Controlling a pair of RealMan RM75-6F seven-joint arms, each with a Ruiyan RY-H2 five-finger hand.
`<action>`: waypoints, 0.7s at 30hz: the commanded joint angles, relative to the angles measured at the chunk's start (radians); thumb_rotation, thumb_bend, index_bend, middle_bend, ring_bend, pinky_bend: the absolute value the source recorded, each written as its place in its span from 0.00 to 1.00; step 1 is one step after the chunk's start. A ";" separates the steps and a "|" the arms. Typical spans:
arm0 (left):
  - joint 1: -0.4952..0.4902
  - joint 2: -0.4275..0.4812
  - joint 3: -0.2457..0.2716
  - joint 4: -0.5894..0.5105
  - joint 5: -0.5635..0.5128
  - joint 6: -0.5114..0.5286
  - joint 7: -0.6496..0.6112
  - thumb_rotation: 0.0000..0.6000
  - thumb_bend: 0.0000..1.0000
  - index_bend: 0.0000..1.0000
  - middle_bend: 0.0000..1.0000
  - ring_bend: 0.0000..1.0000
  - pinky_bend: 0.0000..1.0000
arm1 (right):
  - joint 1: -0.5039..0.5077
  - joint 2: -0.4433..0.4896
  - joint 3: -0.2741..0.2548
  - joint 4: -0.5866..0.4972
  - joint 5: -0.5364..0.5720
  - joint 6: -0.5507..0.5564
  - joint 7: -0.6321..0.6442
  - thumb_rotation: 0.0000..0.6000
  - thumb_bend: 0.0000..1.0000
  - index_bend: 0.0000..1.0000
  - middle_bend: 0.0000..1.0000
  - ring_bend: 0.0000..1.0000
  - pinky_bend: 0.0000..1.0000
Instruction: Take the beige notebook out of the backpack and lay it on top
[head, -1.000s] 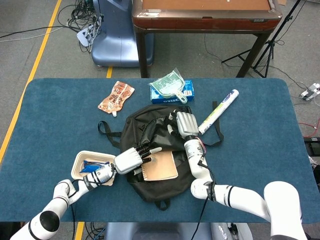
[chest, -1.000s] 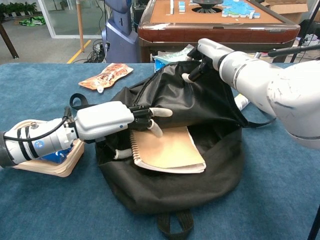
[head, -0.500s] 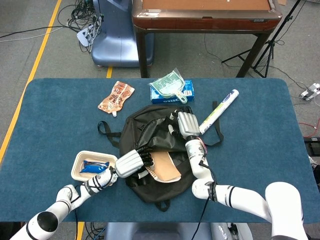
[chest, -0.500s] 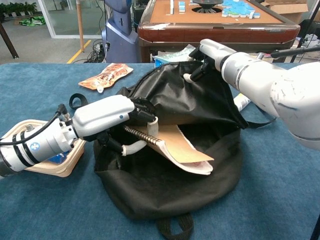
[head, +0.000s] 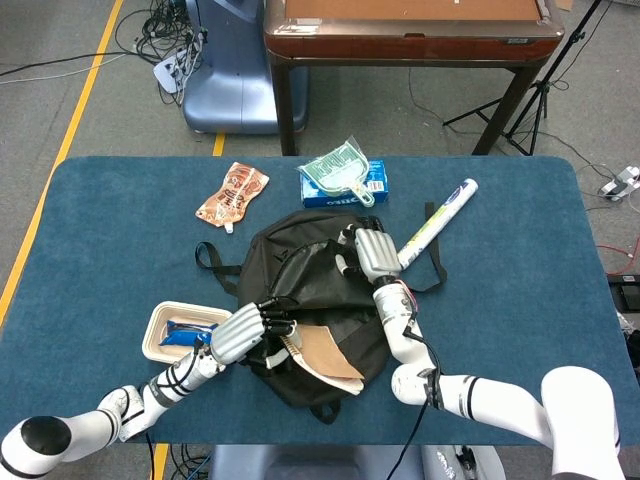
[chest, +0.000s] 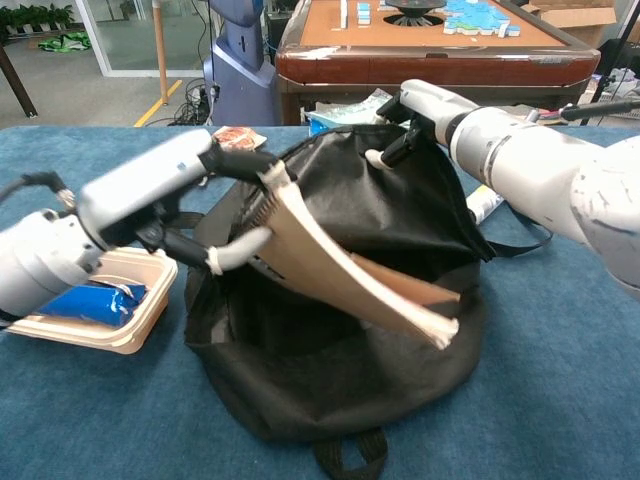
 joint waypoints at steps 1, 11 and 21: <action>0.037 0.160 -0.027 -0.256 -0.019 0.039 0.036 1.00 0.45 0.68 0.74 0.49 0.20 | -0.010 0.011 -0.010 -0.014 -0.018 -0.004 0.012 1.00 0.62 0.65 0.36 0.10 0.04; 0.110 0.372 -0.075 -0.505 -0.082 0.056 0.047 1.00 0.45 0.68 0.75 0.51 0.22 | -0.080 0.107 -0.097 -0.171 -0.196 -0.050 0.117 1.00 0.50 0.55 0.31 0.10 0.04; 0.164 0.457 -0.155 -0.529 -0.173 0.032 0.044 1.00 0.45 0.68 0.75 0.51 0.22 | -0.158 0.306 -0.282 -0.430 -0.460 -0.072 0.098 1.00 0.30 0.00 0.00 0.00 0.00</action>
